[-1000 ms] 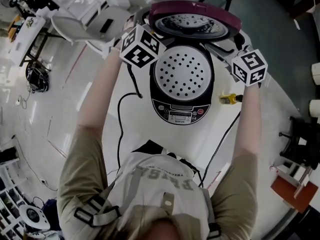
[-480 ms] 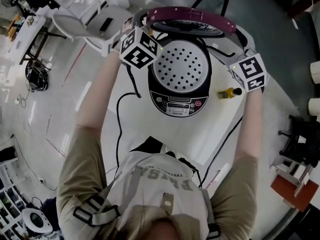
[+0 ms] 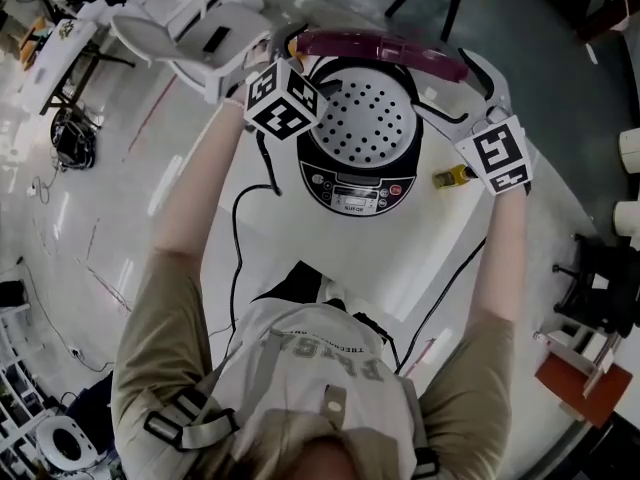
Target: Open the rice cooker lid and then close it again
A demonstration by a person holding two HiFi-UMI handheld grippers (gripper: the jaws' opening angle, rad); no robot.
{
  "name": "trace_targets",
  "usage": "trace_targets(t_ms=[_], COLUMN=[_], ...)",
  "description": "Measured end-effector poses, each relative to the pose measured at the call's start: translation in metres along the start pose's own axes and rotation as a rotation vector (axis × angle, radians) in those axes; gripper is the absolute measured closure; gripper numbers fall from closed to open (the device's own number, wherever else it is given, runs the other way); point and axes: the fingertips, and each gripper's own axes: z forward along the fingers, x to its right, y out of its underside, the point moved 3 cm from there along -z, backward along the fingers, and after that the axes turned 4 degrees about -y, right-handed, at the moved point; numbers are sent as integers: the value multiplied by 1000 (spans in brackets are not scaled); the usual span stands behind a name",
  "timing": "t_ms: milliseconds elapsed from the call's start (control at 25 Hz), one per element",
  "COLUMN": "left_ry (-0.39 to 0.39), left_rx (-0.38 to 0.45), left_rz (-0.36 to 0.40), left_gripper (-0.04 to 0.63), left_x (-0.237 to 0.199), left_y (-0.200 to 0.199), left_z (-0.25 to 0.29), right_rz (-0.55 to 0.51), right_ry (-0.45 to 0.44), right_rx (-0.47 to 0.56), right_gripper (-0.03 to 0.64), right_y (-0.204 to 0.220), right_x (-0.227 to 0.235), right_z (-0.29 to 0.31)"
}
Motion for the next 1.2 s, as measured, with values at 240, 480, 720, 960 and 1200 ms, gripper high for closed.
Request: trace_targets(t_ms=[240,480,720,960,1200], left_ry=[-20,-20,-33,-22,37], left_rx=[-44,-78,-116,-131,-114], left_rz=[42,56,106,150,244], left_gripper=[91,89,86,86,86], left_x=[17,36,49,58,70], left_y=[10,21,31,37,36], left_z=[-10,-17,-25,-43,-70], right_rz=[-108,-173,-169,-164,-162], right_ry=[-70,-157,-192,-199,-206], right_rx=[-34,-110,-135,-134,-178], right_gripper=[150,150,150,150,150], right_y=[-9,2,13,15,24], right_x=[-32,-63,-79,-85,-89], right_z=[-11,-13,-13,-13,-15])
